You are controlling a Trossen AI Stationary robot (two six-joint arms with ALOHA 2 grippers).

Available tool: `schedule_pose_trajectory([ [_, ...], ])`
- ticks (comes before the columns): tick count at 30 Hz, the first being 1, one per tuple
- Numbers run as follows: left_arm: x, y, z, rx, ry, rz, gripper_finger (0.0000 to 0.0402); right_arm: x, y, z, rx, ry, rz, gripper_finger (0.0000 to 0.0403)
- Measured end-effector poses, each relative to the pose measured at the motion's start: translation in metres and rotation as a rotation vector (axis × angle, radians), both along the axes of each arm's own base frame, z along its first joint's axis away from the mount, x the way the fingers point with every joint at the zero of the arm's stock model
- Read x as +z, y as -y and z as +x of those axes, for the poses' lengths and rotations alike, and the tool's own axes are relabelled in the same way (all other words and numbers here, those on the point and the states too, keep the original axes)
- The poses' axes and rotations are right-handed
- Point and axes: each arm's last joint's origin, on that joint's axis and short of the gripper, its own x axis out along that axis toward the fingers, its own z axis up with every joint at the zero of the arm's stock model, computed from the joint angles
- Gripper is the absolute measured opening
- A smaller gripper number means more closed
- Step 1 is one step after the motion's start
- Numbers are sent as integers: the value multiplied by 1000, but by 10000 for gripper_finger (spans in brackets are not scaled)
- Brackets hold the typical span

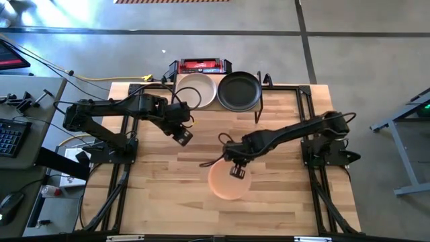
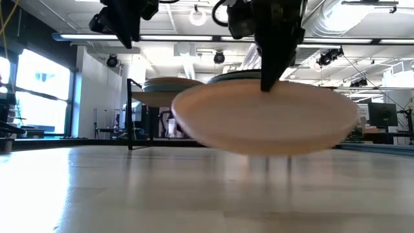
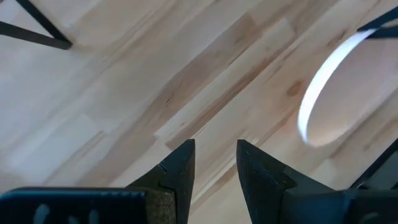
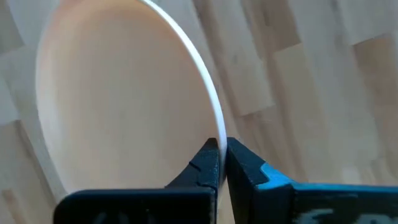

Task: Place and stack plates onto a shelf
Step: Stack the light orange plate on the top of the white plate on the shelf

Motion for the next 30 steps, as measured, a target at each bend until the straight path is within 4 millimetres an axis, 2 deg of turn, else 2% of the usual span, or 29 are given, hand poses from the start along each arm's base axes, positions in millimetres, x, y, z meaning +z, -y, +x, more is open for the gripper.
schedule_pose_trajectory([
  [4, 1, -1, 5, 64, 52, -4, 106, 16, 13, -6, -37, 41, -8, 0],
  [19, 6, -5, 21, 103, 203, 78, 106, 62, 69, -30, -224, 173, -71, 0],
  [24, 9, -5, 25, 105, 254, 81, 106, 71, 91, -35, -286, 212, -81, 0],
  [30, 12, -7, 30, 131, 312, 125, 106, 75, 108, -37, -332, 240, -88, 0],
])
